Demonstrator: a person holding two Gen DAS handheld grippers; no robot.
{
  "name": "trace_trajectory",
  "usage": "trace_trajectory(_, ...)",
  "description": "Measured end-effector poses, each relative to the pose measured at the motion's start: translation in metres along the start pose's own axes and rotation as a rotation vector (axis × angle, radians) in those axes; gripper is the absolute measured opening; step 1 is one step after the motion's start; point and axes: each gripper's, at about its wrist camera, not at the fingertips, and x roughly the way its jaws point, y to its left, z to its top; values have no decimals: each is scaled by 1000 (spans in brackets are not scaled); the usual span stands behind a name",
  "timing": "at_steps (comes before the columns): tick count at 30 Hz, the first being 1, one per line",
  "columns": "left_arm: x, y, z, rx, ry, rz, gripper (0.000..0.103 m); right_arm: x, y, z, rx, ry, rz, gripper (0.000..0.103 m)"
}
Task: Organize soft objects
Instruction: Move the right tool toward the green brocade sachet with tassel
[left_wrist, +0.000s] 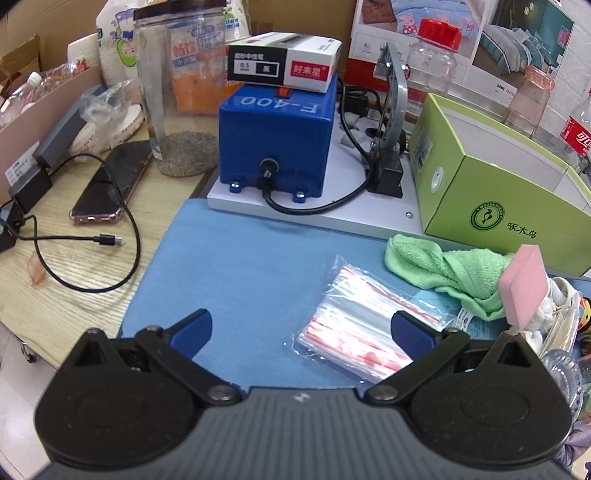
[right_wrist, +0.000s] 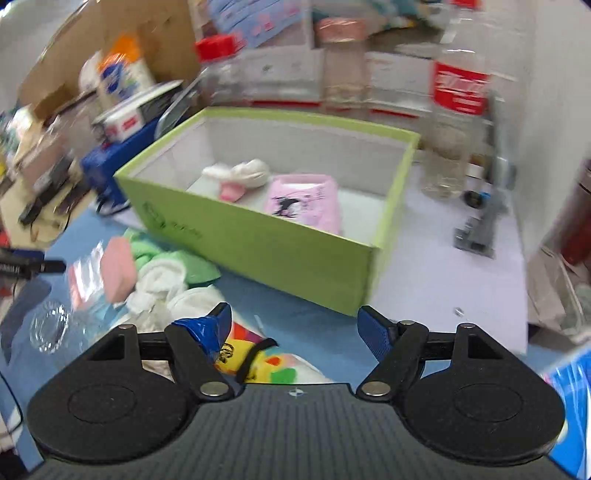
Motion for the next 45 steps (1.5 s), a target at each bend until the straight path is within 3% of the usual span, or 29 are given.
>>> trace_trajectory(5,9,-3,3,-12,13,-24,102,-37,-6,-59,96,-61,-129,61)
trace_trajectory(9,10,-11,5,-4,21,-30,102,-39,-10,-75,207,-114,-75,62)
trace_trajectory(15,-9,-15,0,27,-16,-7,102,-8,-21,-61,255,-40,26,62)
trace_trajectory(20,-12,-13,0,8,-15,-20,102,-17,-32,-74,249,13,-57,63)
trace_trajectory(24,-16,-16,-2,18,-28,-35,102,-30,-31,-94,161,80,-231,63)
trace_trajectory(26,-17,-16,-3,19,-29,-38,102,-41,-28,-102,146,57,-265,63)
trace_trajectory(30,-15,-17,-4,15,-17,-37,102,-64,-14,-98,156,-81,-172,63)
trace_trajectory(33,-17,-18,-4,13,-18,-33,102,-54,-8,-77,149,-93,-109,63)
trace_trajectory(39,-22,-16,-5,29,-28,-6,102,-4,-26,-48,188,46,-3,63)
trace_trajectory(45,-13,-16,-1,3,-7,-5,102,7,-37,-47,234,134,87,63)
